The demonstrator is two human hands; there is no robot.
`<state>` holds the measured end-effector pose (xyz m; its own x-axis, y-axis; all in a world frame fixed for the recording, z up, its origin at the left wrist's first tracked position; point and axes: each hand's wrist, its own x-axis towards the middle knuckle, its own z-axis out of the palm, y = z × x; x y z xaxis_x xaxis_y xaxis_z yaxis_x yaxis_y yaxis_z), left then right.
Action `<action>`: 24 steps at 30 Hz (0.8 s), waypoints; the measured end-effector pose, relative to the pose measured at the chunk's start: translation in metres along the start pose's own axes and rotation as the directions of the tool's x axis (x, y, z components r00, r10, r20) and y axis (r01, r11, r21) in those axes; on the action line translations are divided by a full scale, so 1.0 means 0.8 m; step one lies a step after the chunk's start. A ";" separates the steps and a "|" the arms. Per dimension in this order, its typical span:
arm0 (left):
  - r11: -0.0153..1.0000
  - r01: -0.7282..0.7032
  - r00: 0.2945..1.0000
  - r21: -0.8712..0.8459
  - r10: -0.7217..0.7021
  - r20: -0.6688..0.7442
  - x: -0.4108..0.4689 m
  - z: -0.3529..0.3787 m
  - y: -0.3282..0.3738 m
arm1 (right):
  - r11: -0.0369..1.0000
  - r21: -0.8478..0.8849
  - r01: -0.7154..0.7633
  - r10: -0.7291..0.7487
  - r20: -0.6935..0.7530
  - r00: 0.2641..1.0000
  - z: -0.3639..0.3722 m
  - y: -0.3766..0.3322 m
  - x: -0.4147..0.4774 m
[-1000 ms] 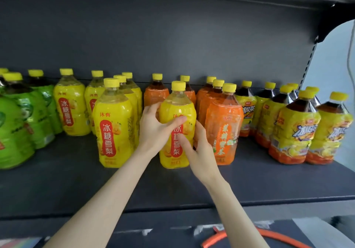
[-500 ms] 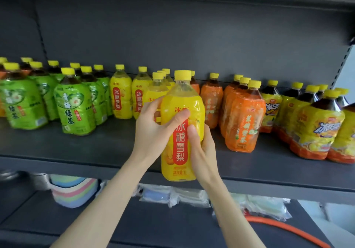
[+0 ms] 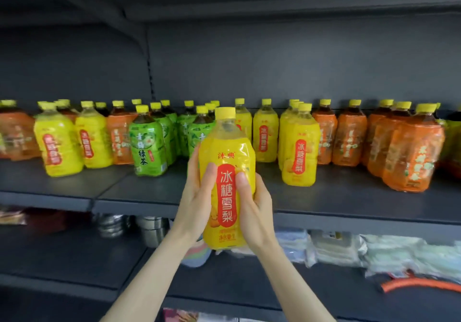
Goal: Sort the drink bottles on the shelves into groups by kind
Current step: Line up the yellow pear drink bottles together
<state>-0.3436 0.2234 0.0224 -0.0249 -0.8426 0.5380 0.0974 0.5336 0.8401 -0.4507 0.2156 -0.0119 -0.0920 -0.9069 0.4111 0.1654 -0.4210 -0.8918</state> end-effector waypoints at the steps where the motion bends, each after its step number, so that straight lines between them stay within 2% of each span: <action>1: 1.000 -0.009 1.000 0.016 0.009 0.009 -0.001 -0.022 -0.001 | 1.000 0.001 -0.004 0.004 0.003 1.000 0.021 0.004 -0.004; 8: 1.000 -0.018 0.997 0.014 0.017 0.078 0.036 -0.140 -0.011 | 1.000 0.010 0.000 0.001 -0.043 0.999 0.125 0.023 0.015; 13: 0.997 -0.077 0.997 0.017 0.077 0.032 0.077 -0.202 -0.019 | 0.999 -0.017 0.044 -0.044 -0.030 0.999 0.183 0.050 0.062; 16: 0.993 -0.104 0.992 0.060 0.108 -0.060 0.095 -0.245 -0.036 | 0.998 -0.024 0.054 -0.055 -0.040 0.998 0.221 0.072 0.089; 19: 0.989 -0.060 0.983 0.132 0.082 -0.163 0.116 -0.300 -0.065 | 0.999 -0.023 0.040 -0.041 -0.037 0.998 0.261 0.089 0.115; 24: 0.955 -0.005 0.894 0.298 0.138 -0.427 0.138 -0.391 -0.106 | 1.000 -0.001 0.025 -0.025 -0.012 1.000 0.324 0.117 0.149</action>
<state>-0.0433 0.0620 -0.0112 0.4160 -0.7106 0.5674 -0.2031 0.5356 0.8197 -0.1912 0.0641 0.0024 -0.1081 -0.8960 0.4307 0.1625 -0.4433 -0.8815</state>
